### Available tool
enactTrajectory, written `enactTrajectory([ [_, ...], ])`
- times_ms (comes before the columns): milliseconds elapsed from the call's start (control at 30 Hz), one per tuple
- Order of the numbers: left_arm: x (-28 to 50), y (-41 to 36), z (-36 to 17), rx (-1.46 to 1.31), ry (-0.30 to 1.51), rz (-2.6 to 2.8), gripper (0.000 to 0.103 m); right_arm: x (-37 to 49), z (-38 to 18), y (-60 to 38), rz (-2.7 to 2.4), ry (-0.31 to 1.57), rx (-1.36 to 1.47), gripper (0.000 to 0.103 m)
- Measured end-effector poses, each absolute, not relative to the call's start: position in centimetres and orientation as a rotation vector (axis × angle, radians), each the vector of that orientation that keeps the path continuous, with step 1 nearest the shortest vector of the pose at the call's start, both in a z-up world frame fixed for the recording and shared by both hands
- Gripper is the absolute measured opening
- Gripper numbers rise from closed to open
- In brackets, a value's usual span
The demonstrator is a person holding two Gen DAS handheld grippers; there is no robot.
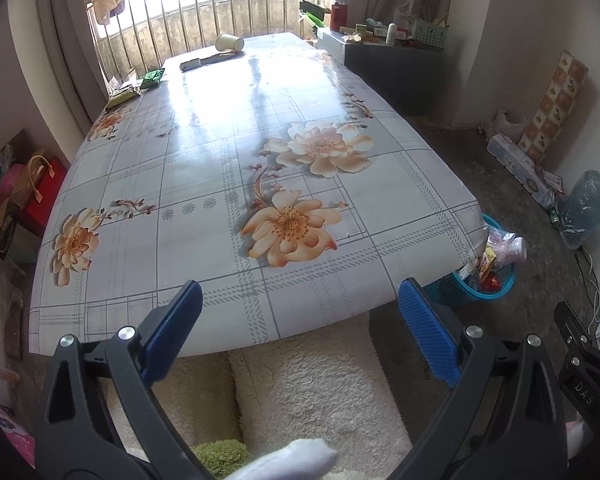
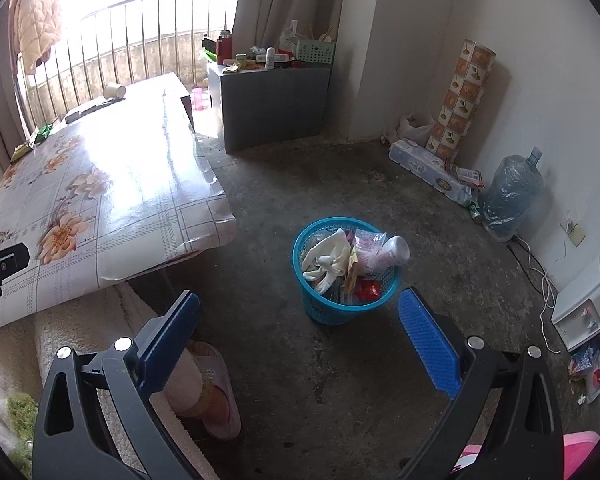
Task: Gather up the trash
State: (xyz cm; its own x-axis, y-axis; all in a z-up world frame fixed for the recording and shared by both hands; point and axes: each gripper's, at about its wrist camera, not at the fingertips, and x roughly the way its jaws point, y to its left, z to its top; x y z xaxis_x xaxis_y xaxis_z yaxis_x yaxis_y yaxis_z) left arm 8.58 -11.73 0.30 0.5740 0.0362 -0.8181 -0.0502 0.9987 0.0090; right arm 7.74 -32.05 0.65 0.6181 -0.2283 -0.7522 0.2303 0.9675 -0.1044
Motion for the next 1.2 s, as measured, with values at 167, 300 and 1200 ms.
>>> enactTrajectory([
  [167,8.1,-11.6,0.7,0.004,0.940,0.055,0.094,7.9,0.8,-31.7,-0.242,0.867,-0.007,0.097],
  [300,7.8,-11.6,1.2,0.014,0.928,0.044,0.094,7.9,0.9,-31.6,-0.232,0.874,-0.004,0.097],
  [1200,6.8,-12.2,2.1,0.024,0.902,0.002,0.094,6.3,1.7,-32.2,-0.234,0.869,0.016,0.097],
])
